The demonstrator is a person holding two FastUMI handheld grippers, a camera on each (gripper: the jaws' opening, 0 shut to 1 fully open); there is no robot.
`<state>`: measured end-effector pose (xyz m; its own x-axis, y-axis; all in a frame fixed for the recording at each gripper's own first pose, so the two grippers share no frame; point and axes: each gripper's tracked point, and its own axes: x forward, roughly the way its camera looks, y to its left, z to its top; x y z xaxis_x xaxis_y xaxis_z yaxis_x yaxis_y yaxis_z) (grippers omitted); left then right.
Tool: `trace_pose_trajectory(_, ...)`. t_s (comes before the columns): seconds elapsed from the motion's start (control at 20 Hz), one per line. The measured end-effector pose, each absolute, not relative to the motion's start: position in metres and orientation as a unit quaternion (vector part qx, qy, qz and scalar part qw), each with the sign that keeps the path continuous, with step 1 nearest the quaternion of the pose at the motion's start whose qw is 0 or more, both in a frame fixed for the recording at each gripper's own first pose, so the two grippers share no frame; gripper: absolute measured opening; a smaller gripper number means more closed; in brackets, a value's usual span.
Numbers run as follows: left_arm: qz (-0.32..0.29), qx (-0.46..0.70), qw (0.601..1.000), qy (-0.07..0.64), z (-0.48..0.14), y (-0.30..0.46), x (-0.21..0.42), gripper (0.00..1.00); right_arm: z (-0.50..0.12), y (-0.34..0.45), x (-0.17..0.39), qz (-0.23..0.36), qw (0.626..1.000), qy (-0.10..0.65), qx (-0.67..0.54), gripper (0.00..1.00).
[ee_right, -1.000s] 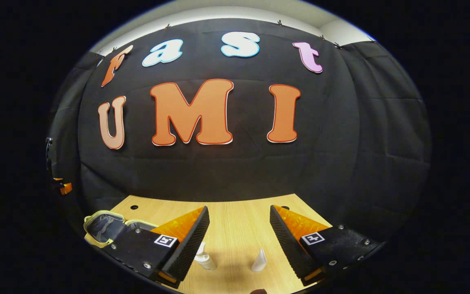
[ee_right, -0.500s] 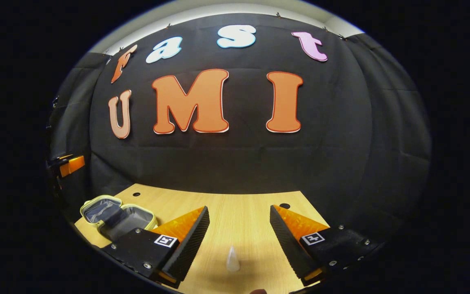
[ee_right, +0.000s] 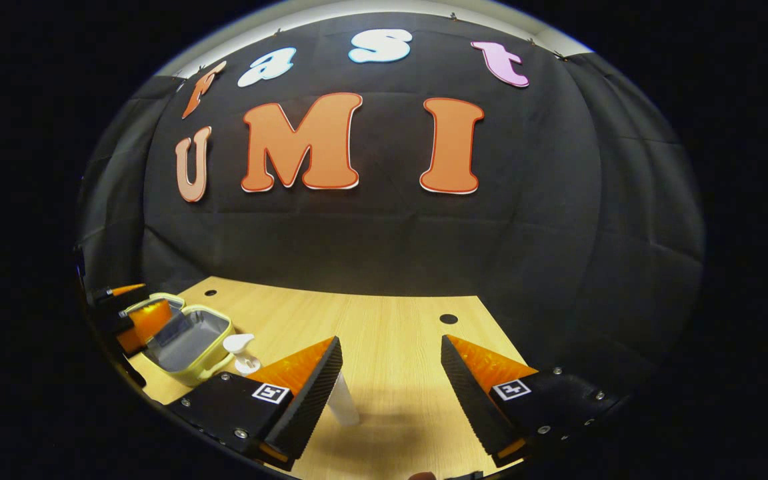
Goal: First open the suitcase, pack the skin care products into it, and then close the suitcase.
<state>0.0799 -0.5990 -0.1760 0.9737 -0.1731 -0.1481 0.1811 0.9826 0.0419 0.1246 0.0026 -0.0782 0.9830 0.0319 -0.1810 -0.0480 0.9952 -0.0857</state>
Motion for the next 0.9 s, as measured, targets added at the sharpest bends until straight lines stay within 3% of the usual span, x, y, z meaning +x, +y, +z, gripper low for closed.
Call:
trace_pose_trajectory(0.45, -0.138, 0.071, 0.972, 0.179, -0.313, -0.674, 0.087, 1.0, -0.114, -0.027, 0.13, 0.011, 0.99, 0.13, -0.046, 0.95)
trace_pose_trajectory(0.9, -0.121, 0.057, 0.968, 0.214, -0.358, -0.686, 0.132, 1.0, -0.139, -0.055, 0.135, -0.004, 0.986, 0.159, -0.043, 0.95)
